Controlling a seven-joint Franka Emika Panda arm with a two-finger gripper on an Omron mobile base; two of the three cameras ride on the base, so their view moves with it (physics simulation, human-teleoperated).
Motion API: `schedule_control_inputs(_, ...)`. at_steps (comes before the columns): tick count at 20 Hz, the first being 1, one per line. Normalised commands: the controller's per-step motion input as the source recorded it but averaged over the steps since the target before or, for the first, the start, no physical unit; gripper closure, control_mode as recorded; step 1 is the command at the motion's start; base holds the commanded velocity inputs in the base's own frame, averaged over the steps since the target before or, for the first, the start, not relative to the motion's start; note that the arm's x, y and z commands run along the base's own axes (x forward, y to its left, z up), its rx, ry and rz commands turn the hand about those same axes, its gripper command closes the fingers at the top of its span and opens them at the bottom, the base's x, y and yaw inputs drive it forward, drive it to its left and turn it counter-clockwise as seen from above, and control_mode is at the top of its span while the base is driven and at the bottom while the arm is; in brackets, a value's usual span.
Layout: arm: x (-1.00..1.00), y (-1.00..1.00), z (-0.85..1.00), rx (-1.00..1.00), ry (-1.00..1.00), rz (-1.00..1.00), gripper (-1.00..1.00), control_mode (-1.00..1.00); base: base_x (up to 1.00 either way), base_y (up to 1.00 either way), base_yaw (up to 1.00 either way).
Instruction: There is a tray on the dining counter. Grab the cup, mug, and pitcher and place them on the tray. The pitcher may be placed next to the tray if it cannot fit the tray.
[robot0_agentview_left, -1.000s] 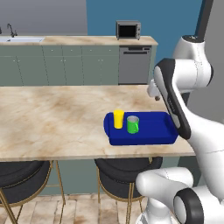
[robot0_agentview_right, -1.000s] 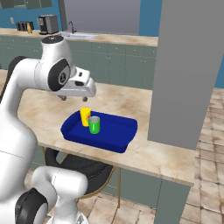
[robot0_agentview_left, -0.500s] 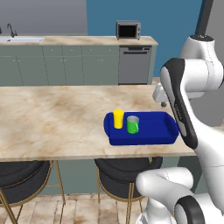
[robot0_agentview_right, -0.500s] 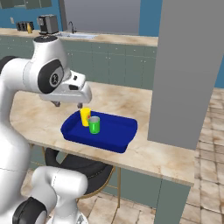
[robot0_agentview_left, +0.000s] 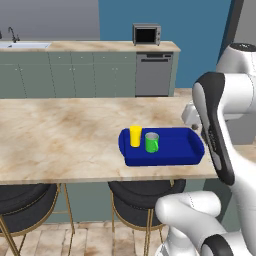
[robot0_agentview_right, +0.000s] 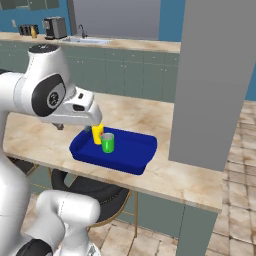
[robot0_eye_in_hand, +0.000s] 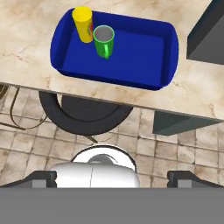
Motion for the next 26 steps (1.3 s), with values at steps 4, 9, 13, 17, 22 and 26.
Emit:
schedule_control_inputs(4,-0.24,0.0,0.0,0.0,0.0,0.0,-1.0,-1.0,0.0,0.0,0.0)
schedule_control_inputs(9,-0.1,0.0,0.0,0.0,0.0,0.0,-1.0,1.0,-0.25,0.0,0.0)
schedule_control_inputs(13,0.0,0.0,0.0,0.0,0.0,0.0,-1.0,1.0,-0.8,0.18,-0.05)
schedule_control_inputs(17,0.0,0.0,0.0,0.0,0.0,0.0,-1.0,1.0,-0.99,0.93,-0.08)
schedule_control_inputs(22,0.0,0.0,0.0,0.0,0.0,0.0,-1.0,1.0,-0.63,1.0,-0.01)
schedule_control_inputs(26,0.0,0.0,0.0,0.0,0.0,0.0,-1.0,1.0,-0.28,1.0,0.0)
